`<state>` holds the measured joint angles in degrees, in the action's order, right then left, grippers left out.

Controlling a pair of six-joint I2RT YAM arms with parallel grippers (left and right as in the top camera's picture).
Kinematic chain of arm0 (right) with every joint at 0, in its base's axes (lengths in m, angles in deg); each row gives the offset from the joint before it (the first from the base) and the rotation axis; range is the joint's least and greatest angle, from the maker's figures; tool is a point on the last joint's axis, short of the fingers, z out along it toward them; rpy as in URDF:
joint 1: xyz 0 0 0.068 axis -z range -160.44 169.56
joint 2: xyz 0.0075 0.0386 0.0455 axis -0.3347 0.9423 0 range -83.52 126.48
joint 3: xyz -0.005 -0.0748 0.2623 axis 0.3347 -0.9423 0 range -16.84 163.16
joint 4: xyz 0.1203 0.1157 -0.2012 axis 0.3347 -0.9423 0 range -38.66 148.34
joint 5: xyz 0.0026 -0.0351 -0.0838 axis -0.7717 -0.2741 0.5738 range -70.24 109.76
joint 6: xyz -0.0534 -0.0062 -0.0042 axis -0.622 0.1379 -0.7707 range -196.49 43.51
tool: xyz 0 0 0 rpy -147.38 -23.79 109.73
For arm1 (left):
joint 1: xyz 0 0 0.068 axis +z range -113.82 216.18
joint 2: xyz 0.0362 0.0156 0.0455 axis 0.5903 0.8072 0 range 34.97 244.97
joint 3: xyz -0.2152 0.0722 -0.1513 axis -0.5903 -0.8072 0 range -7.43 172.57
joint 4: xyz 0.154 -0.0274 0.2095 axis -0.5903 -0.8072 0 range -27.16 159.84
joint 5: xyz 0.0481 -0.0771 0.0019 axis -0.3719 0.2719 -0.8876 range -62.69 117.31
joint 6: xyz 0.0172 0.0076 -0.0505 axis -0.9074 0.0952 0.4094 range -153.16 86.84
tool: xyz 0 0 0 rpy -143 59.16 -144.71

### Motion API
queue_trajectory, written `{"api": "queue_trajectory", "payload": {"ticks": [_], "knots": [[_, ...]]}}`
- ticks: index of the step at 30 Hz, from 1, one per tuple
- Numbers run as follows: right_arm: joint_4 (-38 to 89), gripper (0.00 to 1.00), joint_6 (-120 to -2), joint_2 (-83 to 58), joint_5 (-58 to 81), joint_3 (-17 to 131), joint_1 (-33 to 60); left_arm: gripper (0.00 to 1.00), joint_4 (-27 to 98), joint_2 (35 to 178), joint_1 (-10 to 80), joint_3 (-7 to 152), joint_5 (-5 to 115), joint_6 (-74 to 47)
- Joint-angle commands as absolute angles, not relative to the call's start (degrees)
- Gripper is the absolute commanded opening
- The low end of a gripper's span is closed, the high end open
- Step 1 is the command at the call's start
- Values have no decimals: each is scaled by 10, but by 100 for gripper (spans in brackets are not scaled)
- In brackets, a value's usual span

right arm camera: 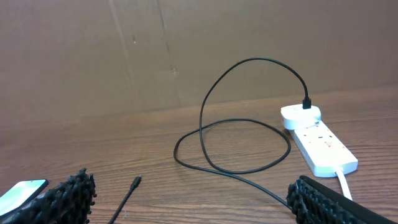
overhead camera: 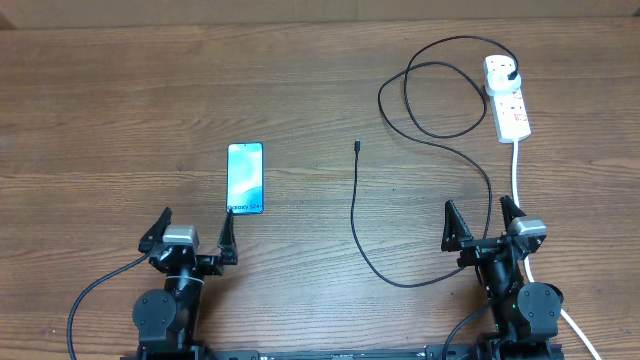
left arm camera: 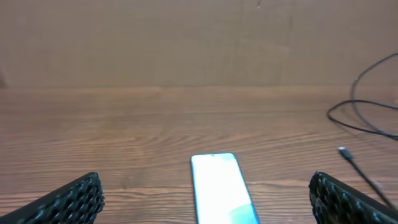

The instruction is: Plug charger to phone and switch on socket

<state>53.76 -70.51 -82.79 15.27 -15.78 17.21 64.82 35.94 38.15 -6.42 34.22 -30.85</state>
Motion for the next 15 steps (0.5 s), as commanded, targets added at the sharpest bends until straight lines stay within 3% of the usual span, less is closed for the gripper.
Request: {"api": "queue_trajectory", "payload": {"ticks": [1,8,15], "knots": [[539,100,-704,-834,157,-164,169,100,631,352,380,-41,377,-288],[539,100,-704,-834,157,-164,169,100,564,370,380,38,377,-278],[539,100,-704,-834,157,-164,169,100,548,500,380,148,380,-280]]}}
